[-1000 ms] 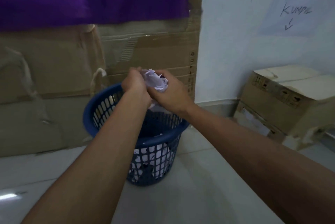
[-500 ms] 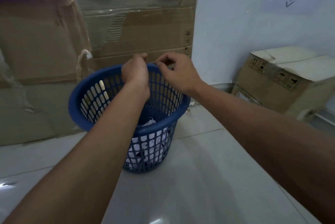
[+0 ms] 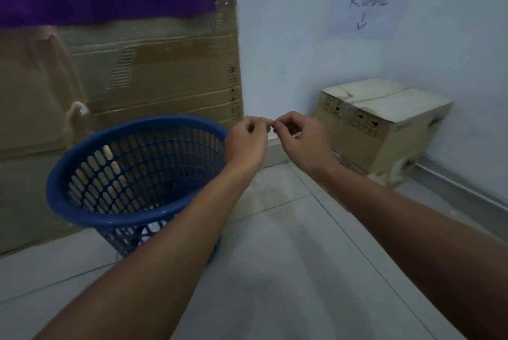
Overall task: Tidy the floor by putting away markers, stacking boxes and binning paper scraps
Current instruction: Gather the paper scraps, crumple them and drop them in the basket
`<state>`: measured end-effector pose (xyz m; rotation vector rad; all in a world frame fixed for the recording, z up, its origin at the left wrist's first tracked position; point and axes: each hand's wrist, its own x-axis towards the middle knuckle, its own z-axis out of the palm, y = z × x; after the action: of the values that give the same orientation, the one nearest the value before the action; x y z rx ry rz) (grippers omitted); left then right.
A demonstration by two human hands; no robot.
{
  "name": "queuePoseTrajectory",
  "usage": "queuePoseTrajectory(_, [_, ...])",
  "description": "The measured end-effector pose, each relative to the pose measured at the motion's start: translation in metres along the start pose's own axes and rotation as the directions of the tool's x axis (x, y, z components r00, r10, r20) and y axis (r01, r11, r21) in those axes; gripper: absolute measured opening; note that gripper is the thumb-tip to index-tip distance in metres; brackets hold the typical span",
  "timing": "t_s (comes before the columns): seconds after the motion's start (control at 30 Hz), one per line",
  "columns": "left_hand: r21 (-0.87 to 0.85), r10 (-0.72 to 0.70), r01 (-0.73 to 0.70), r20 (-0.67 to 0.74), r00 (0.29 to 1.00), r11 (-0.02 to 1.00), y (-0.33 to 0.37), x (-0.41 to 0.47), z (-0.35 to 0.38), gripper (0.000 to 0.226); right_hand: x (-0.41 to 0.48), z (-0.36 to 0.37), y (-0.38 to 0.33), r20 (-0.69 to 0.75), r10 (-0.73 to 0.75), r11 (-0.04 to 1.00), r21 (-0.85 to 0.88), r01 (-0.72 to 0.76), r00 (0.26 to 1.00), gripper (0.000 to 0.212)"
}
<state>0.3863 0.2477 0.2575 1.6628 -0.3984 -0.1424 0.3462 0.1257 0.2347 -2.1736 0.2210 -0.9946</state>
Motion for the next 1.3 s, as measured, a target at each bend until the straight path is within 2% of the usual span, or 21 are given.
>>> queuePoseTrajectory(0.17, [0.105,0.006,-0.033,0.244,0.970,0.994,-0.017,-0.032,0.061,0.018,-0.034,-0.068,0.031,-0.066,0.076,0.991,-0.106,-0.083,0.995,0.015])
queuePoseTrajectory(0.27, [0.157,0.002,-0.061,0.348,0.937,0.986,-0.027,-0.051,0.097,0.018,-0.058,-0.110,0.051,-0.083,0.150,0.981,-0.111,-0.159,0.985,0.017])
queuePoseTrajectory(0.4, [0.216,-0.018,-0.096,0.474,0.880,0.972,-0.043,-0.078,0.141,0.019,-0.096,-0.159,0.081,-0.187,0.270,0.949,-0.115,-0.294,0.944,0.019])
queuePoseTrajectory(0.53, [0.221,0.004,-0.176,0.614,0.789,0.959,-0.057,-0.102,0.186,0.017,-0.145,-0.205,0.114,-0.280,0.398,0.885,-0.134,-0.446,0.874,0.014])
queuePoseTrajectory(0.73, [0.218,-0.019,-0.208,0.733,0.680,0.954,-0.088,-0.132,0.245,0.017,-0.206,-0.246,0.148,-0.350,0.512,0.796,-0.150,-0.587,0.784,0.015])
queuePoseTrajectory(1.0, [0.168,-0.012,-0.311,0.895,0.446,0.935,-0.125,-0.195,0.307,0.018,-0.299,-0.268,0.158,-0.393,0.649,0.658,-0.141,-0.740,0.652,0.013])
queuePoseTrajectory(1.1, [0.144,-0.013,-0.342,0.934,0.358,0.929,-0.143,-0.224,0.313,0.018,-0.342,-0.271,0.150,-0.337,0.710,0.586,-0.203,-0.784,0.618,0.012])
queuePoseTrajectory(1.17, [0.121,0.005,-0.399,0.954,0.301,0.909,-0.158,-0.246,0.313,0.018,-0.375,-0.273,0.146,-0.259,0.781,0.477,-0.342,-0.810,0.569,0.028])
queuePoseTrajectory(1.23, [0.102,0.021,-0.429,0.962,0.274,0.897,-0.176,-0.266,0.306,0.023,-0.407,-0.274,0.138,-0.228,0.834,0.357,-0.472,-0.806,0.503,0.058])
queuePoseTrajectory(1.3, [0.097,-0.002,-0.441,0.978,0.210,0.892,-0.193,-0.287,0.301,0.035,-0.437,-0.275,0.129,-0.231,0.839,0.313,-0.535,-0.785,0.492,0.082])
